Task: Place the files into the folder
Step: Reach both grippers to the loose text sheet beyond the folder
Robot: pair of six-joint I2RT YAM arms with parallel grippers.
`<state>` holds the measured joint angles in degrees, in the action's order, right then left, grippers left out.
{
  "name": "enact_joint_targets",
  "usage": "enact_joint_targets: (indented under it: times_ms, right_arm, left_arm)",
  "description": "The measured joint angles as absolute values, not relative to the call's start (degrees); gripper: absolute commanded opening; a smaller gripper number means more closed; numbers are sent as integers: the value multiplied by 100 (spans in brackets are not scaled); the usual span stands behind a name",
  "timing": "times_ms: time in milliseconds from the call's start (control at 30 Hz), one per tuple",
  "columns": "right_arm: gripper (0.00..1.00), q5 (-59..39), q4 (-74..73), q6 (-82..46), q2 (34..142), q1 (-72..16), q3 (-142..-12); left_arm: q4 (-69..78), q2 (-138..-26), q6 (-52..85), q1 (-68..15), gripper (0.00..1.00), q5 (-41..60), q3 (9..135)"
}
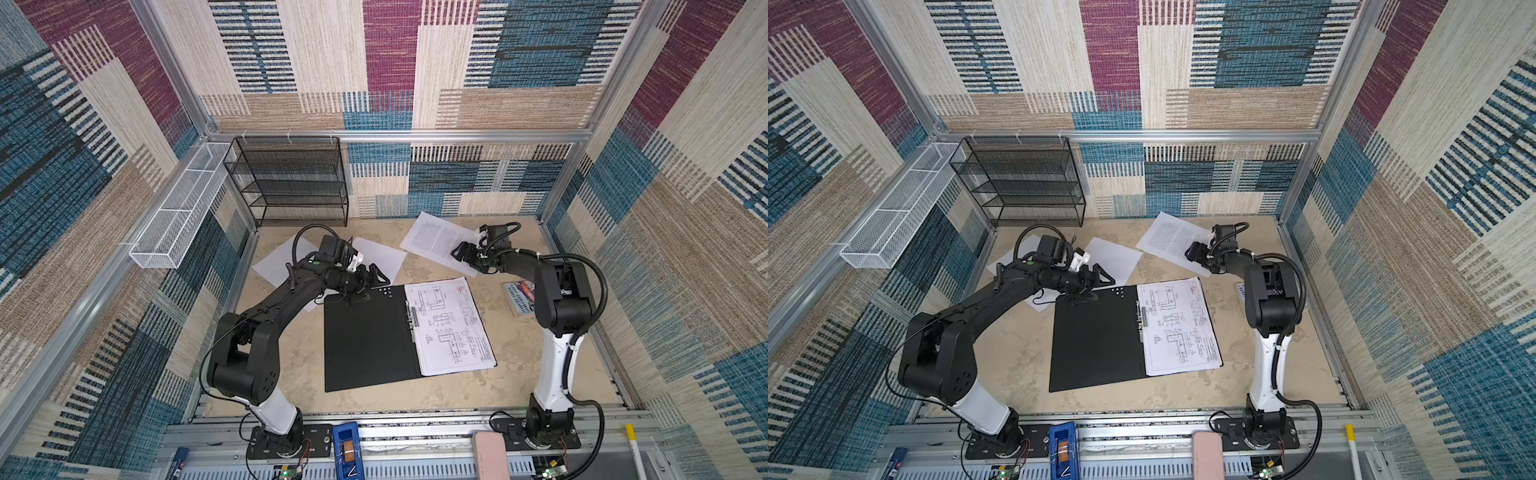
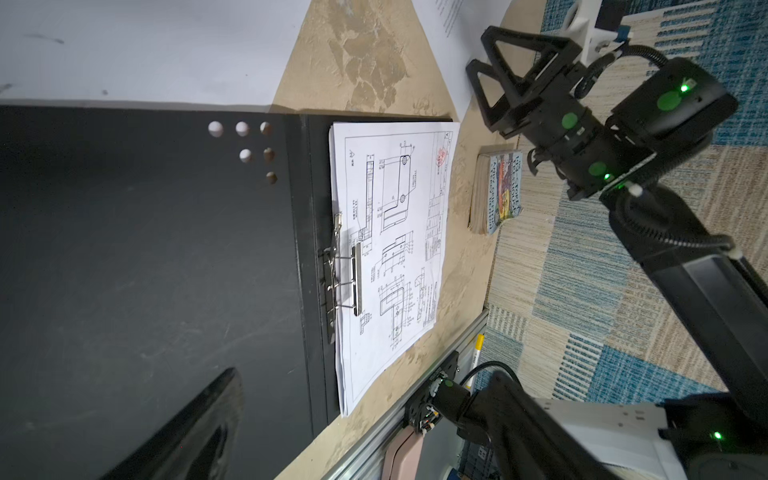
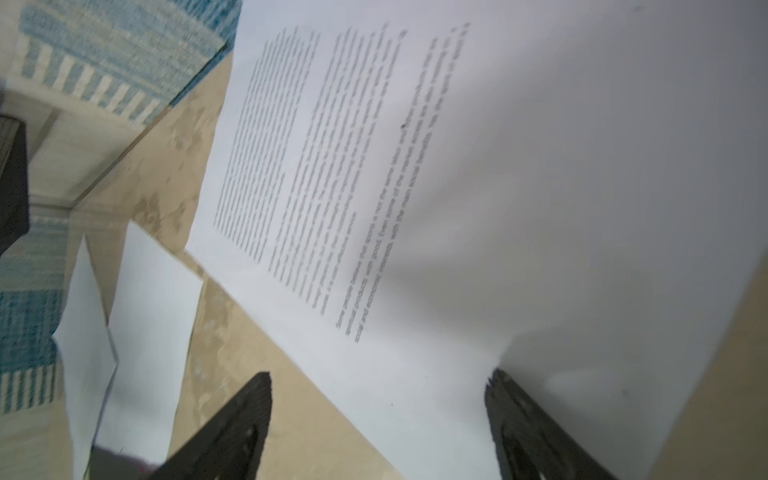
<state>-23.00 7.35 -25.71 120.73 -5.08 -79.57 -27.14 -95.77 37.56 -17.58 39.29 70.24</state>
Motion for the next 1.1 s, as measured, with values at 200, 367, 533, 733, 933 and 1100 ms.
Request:
enact_joint_targets:
  times_ms: [200,367,533,733,933,1100]
  right_arm:
    - [88,-2744,1037,-2858,11690,-904,-8051]
    - [88,-2392,1262,-2574,11751,-582,-9139]
    - [88,-1946,1638,-2366,12272,-215,-9679]
    - [88,-1586,1977,-2073,12825,-1,-10191]
    - [88,-1439,2008,-1863,13111,172,-10431]
    - [88,-1437,2040,-1789,13308,325,-10442]
  left_arm:
    - [-2178,-10381,4139,-2047,83,3990,7636]
    - [-1898,-11139,4226,-2226,78,4104,8388]
    - [-1315,-12149,4525,-2373,78,4088,9413]
    - [-676,-13478,4849,-2449,79,3959,10971]
    - [-548,-14610,4978,-2436,80,3760,12593]
    - [-628,-15342,5081,-2436,80,3640,13402]
